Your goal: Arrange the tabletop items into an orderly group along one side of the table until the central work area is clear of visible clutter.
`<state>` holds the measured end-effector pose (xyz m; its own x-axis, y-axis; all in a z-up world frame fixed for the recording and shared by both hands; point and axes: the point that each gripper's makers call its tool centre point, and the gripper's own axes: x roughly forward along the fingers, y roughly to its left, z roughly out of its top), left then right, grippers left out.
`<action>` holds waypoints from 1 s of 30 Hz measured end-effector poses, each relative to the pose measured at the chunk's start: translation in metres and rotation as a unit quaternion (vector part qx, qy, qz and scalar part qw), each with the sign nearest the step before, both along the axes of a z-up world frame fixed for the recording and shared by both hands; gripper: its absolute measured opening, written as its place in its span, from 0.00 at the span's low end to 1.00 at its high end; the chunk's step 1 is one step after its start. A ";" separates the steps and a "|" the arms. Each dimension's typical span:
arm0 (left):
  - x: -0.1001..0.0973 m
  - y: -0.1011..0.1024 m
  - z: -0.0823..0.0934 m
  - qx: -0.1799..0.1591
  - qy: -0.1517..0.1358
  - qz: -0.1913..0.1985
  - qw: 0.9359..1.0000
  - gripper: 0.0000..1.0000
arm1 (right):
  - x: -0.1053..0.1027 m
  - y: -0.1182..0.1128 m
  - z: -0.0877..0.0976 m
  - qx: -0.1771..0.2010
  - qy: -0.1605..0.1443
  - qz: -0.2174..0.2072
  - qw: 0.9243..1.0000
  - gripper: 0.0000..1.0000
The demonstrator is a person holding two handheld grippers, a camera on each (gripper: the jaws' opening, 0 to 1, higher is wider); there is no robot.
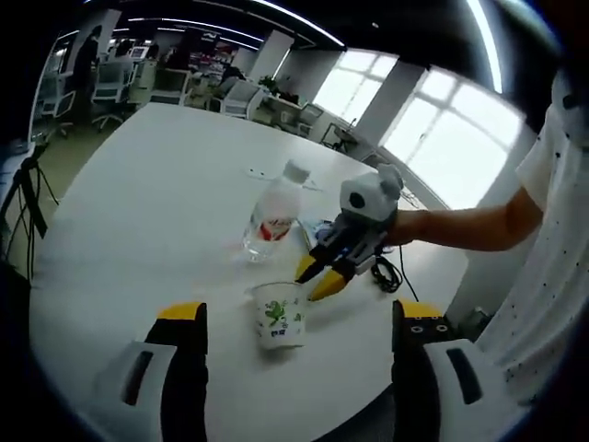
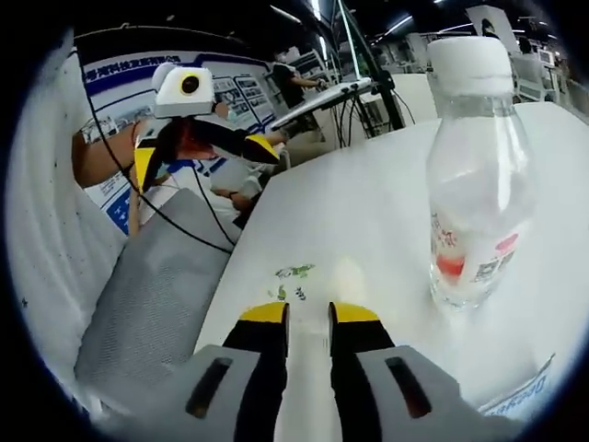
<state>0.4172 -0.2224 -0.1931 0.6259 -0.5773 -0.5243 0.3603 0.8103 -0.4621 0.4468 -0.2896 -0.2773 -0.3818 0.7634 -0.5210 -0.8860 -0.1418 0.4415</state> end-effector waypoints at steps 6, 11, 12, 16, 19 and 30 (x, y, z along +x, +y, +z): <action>-0.001 0.001 0.000 0.002 0.000 0.002 1.000 0.84 | -0.005 -0.002 -0.005 -0.007 0.012 0.003 1.000 0.02; -0.002 0.001 0.000 0.000 0.000 0.004 1.000 0.84 | -0.014 -0.006 -0.005 -0.013 0.024 0.018 0.999 0.00; -0.002 0.001 0.000 0.001 0.001 0.004 1.000 0.84 | -0.016 -0.007 -0.005 -0.013 0.025 0.021 0.999 0.00; -0.002 -0.001 0.002 0.001 -0.002 0.001 1.000 0.84 | -0.022 -0.009 0.001 -0.009 0.034 0.025 0.999 0.00; -0.003 -0.003 0.003 0.002 -0.004 -0.004 1.000 0.84 | -0.027 -0.010 0.007 -0.006 0.033 0.029 0.999 0.00; 0.000 -0.009 0.003 0.002 -0.017 -0.019 1.000 0.84 | -0.031 -0.027 0.033 -0.017 -0.006 0.026 1.000 0.00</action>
<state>0.4174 -0.2317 -0.1899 0.6206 -0.5986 -0.5065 0.4061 0.7979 -0.4454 0.4155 -0.3168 -0.2446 -0.4147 0.7248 -0.5502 -0.8828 -0.1738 0.4365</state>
